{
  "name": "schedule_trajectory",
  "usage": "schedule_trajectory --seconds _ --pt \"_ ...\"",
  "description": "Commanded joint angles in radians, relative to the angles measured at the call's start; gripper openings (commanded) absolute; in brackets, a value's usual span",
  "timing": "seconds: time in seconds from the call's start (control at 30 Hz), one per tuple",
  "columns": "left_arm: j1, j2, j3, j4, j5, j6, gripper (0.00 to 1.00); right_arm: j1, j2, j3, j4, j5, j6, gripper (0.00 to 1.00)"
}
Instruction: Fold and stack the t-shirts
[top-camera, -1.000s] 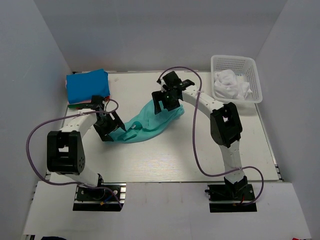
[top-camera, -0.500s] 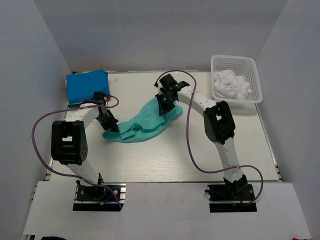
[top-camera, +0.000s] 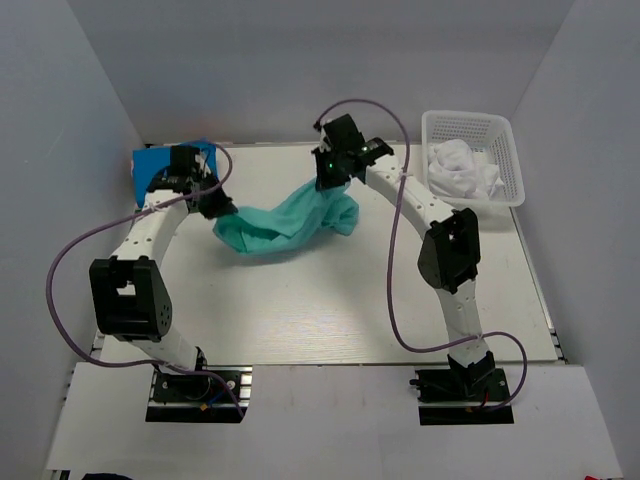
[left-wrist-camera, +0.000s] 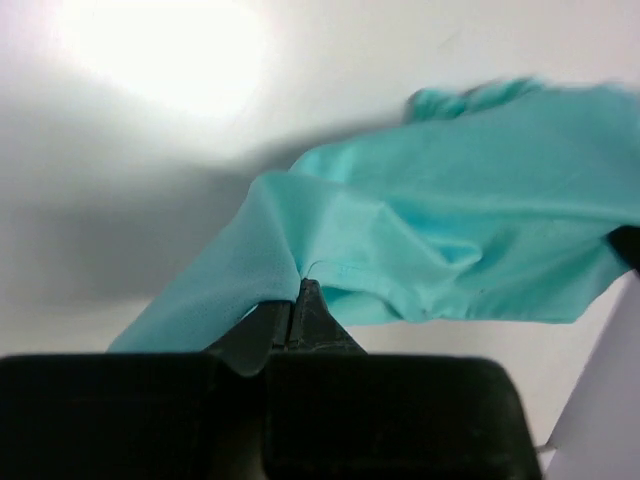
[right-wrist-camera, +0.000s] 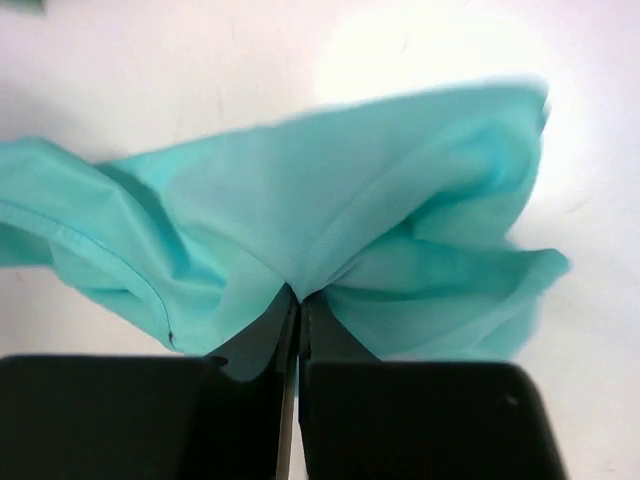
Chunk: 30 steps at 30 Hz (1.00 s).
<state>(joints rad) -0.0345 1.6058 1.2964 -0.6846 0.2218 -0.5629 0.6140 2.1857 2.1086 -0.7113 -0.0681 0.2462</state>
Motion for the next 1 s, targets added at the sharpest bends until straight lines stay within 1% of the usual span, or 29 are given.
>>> schedule_trajectory --seconds 0.0,0.03,0.07,0.1,0.13,0.17,0.2,0.23,0.27,0.3,0.33,0.37,0.4,0.43,0.47,0.5,0.53,0.57,0.6,0.63,0.67,0.7,0.73,0.77,0.8,0.83,0.87,0.93,0.97 --pt "0.004 0.035 0.282 0.091 0.024 0.015 0.0 -0.048 -0.067 0.192 0.052 0.166 0.016 0.0" --pt "0.004 0.077 0.379 0.091 0.024 0.015 0.0 -0.065 -0.043 0.309 0.09 0.241 -0.005 0.0" --pt "0.004 0.121 0.482 0.05 0.024 0.015 0.0 -0.082 -0.044 0.327 0.161 0.254 -0.016 0.0" --pt "0.004 0.21 0.699 0.036 0.057 0.015 0.0 -0.091 -0.078 0.321 0.211 0.272 -0.037 0.0" --pt "0.013 0.254 0.816 0.02 0.073 0.015 0.0 -0.095 -0.122 0.259 0.365 0.278 -0.047 0.0" --pt "0.013 0.299 0.936 -0.016 0.089 0.015 0.0 -0.114 -0.18 0.223 0.425 0.272 -0.067 0.0" --pt "0.013 0.336 1.147 -0.016 0.121 0.015 0.0 -0.12 -0.208 0.193 0.481 0.275 -0.071 0.0" --pt "0.013 0.36 1.211 -0.016 0.135 0.005 0.0 -0.123 -0.249 0.132 0.584 0.277 -0.085 0.0" --pt "0.013 0.35 1.206 0.066 0.155 0.004 0.0 -0.146 -0.274 0.126 0.602 0.246 -0.111 0.0" --pt "0.013 0.315 1.146 0.126 0.156 -0.03 0.0 -0.152 -0.283 0.161 0.605 0.245 -0.119 0.0" --pt "0.013 0.266 1.064 0.195 0.171 -0.031 0.0 -0.161 -0.29 0.172 0.595 0.243 -0.136 0.0" --pt "0.013 0.159 0.885 0.261 0.171 -0.046 0.0 -0.171 -0.314 0.172 0.575 0.235 -0.143 0.0" --pt "0.013 0.116 0.812 0.346 0.183 -0.046 0.0 -0.177 -0.328 0.124 0.555 0.229 -0.151 0.0" --pt "0.013 0.082 0.757 0.361 0.183 -0.046 0.0 -0.177 -0.364 0.09 0.54 0.223 -0.151 0.08" --pt "0.013 0.059 0.686 0.361 0.183 -0.037 0.0 -0.183 -0.41 0.044 0.526 0.211 -0.142 0.2" --pt "0.013 0.025 0.658 0.331 0.192 -0.026 0.0 -0.191 -0.435 -0.107 0.509 0.208 -0.137 0.34" --pt "0.013 0.008 0.631 0.317 0.192 0.004 0.0 -0.192 -0.487 -0.164 0.495 0.192 -0.108 0.4" --pt "0.013 -0.013 0.548 0.316 0.201 0.018 0.0 -0.191 -0.539 -0.217 0.454 0.171 -0.073 0.4" --pt "0.013 -0.038 0.496 0.316 0.202 0.018 0.0 -0.192 -0.597 -0.395 0.446 0.133 -0.044 0.45" --pt "0.002 -0.096 0.436 0.306 0.202 0.018 0.0 -0.191 -0.625 -0.462 0.443 0.111 -0.026 0.57" --pt "0.002 -0.127 0.294 0.324 0.215 0.027 0.0 -0.192 -0.656 -0.526 0.437 0.017 0.031 0.61" --pt "-0.011 -0.159 0.217 0.339 0.237 0.028 0.0 -0.191 -0.725 -0.706 0.426 -0.008 0.05 0.72" --pt "-0.011 -0.188 0.142 0.361 0.252 0.014 0.0 -0.189 -0.74 -0.755 0.42 -0.028 0.071 0.76" --pt "-0.011 -0.229 0.013 0.361 0.284 0.014 0.0 -0.189 -0.754 -0.829 0.388 -0.094 0.086 0.76" --pt "-0.011 -0.247 -0.043 0.361 0.284 0.014 0.0 -0.189 -0.773 -0.878 0.353 -0.101 0.087 0.76" --pt "-0.011 -0.259 -0.128 0.332 0.284 0.014 0.0 -0.189 -0.773 -0.892 0.319 -0.099 0.088 0.76" --pt "-0.011 -0.268 -0.164 0.323 0.263 0.014 0.0 -0.186 -0.761 -0.913 0.302 -0.102 0.082 0.78" --pt "-0.011 -0.268 -0.25 0.313 0.263 0.014 0.0 -0.183 -0.684 -0.885 0.241 -0.111 0.08 0.8" --pt "-0.011 -0.268 -0.268 0.303 0.263 0.027 0.0 -0.181 -0.657 -0.869 0.228 -0.131 0.073 0.8"
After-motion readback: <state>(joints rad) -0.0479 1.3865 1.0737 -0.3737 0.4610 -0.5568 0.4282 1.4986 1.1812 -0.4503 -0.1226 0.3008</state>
